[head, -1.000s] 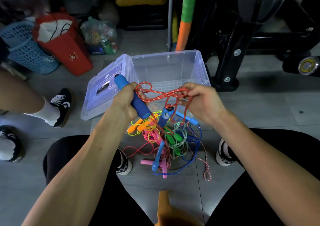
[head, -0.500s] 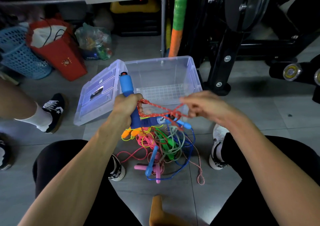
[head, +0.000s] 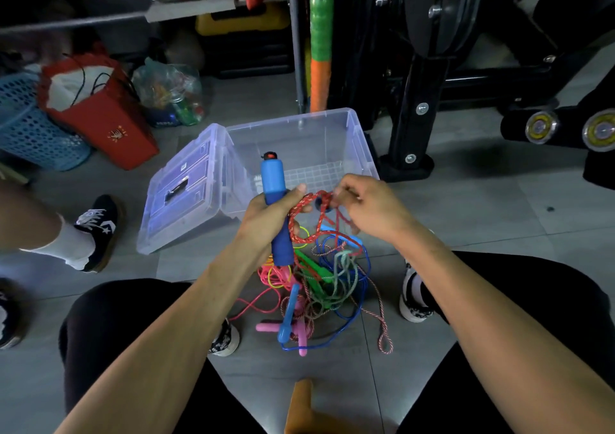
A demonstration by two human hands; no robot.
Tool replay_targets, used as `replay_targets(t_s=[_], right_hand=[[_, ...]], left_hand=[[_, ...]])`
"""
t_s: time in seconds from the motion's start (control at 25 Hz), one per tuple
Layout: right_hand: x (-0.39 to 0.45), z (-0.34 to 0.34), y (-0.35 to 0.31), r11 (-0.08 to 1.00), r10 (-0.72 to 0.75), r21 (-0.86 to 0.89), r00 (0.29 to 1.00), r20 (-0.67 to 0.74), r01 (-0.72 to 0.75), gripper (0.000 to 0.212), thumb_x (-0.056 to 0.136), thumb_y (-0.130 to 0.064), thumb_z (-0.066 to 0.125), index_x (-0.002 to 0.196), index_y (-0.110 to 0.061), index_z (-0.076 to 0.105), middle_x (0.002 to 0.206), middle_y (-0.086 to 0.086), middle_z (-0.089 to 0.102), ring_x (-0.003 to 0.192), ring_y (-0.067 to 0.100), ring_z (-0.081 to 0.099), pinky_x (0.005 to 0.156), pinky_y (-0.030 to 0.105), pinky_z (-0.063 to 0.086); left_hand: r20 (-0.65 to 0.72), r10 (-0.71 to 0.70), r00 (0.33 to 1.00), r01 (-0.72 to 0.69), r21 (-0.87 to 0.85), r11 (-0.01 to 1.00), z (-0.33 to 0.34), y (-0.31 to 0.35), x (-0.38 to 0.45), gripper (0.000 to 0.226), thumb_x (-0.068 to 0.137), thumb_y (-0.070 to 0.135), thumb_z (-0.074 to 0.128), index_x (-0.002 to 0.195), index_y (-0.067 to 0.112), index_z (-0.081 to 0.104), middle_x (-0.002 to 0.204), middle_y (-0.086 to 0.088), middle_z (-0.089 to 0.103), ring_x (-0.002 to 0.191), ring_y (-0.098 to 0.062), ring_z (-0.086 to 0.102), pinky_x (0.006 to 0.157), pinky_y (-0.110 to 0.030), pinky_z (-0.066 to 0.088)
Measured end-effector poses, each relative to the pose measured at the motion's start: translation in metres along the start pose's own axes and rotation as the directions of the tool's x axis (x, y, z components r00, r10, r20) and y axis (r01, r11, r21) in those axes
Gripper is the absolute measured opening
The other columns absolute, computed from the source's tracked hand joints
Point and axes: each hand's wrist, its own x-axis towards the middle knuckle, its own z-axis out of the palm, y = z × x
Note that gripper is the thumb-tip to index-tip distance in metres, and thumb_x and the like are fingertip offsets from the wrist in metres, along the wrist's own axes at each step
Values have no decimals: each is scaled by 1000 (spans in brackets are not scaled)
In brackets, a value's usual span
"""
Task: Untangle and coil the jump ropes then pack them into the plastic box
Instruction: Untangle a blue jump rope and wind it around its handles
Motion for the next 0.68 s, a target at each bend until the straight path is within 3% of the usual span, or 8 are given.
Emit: replay_targets(t_s=[0.08, 0.16, 0.24, 0.32, 0.4, 0.52, 0.6, 0.68], right_hand=[[-3, 4, -7, 1000, 5, 0, 999, 41, -5, 22, 96, -17, 44, 79, -21, 56, 65, 2, 65, 44, 10, 61, 48, 26, 48], [-3, 3, -12, 998, 21, 51, 999, 42, -23, 23, 95, -18, 42, 76, -14, 53, 58, 3, 60, 46, 16, 64, 49, 25, 43], [-2, -2, -12, 995, 13, 95, 998, 56, -18, 26, 94, -21, 42, 81, -3, 55, 65, 12, 59, 46, 16, 64, 57, 30, 44], [-2, -8, -11, 983, -3, 185, 997, 81, -12, 29, 90, -23, 41, 79, 2, 52, 65, 14, 54, 45, 18, 62, 60, 32, 44], [-5, -13, -13, 962, -13, 273, 993, 113, -19, 27, 84, -22, 42, 71, 0, 49, 52, 6, 53, 46, 19, 58, 61, 31, 43], [-8, -15, -14, 928, -29, 371, 989, 148, -29, 37, 80, -22, 43, 88, 10, 62, 47, 10, 58, 52, 18, 58, 60, 23, 47], [-9, -19, -16, 848, -36, 530, 997, 69, -6, 32, 87, -11, 42, 89, 12, 64, 51, 8, 64, 49, 17, 59, 59, 23, 47], [-7, -28, -20, 715, 32, 698, 995, -95, 43, 37, 88, -5, 41, 71, -10, 73, 64, 12, 68, 53, 19, 62, 65, 27, 50]], left_hand=[[20, 12, 1000, -12, -30, 999, 3, 0, -4, 29, 79, 35, 76, 84, 11, 60, 77, -10, 72, 39, -13, 48, 40, -21, 42], [-83, 52, 995, -47, 61, 997, 1, -2, -2, 27, 77, 29, 80, 82, 10, 61, 63, -1, 65, 42, -9, 48, 41, -19, 41], [-187, 66, 980, -39, 143, 989, -1, -3, 1, 28, 76, 28, 82, 77, 14, 58, 59, 3, 62, 43, -8, 45, 42, -19, 39], [-227, -32, 973, 32, -6, 999, -5, -5, 8, 26, 77, 27, 80, 80, 14, 58, 67, -2, 66, 44, -11, 46, 43, -20, 40], [-208, -152, 966, 112, -193, 975, -13, -5, 17, 26, 78, 24, 78, 93, 9, 63, 65, -5, 63, 44, -13, 47, 42, -20, 40], [-152, -231, 961, 193, -232, 953, -22, -6, 23, 35, 76, 24, 77, 104, 5, 68, 76, -10, 65, 52, -16, 51, 50, -25, 43], [-177, -258, 950, 223, -196, 955, -22, -6, 22, 14, 82, 20, 71, 86, 9, 63, 66, -6, 62, 42, -12, 45, 44, -21, 40], [-246, -278, 928, 237, -186, 954, -26, -6, 23, 15, 86, 13, 64, 77, 12, 52, 52, -3, 52, 31, -9, 38, 37, -16, 36]])
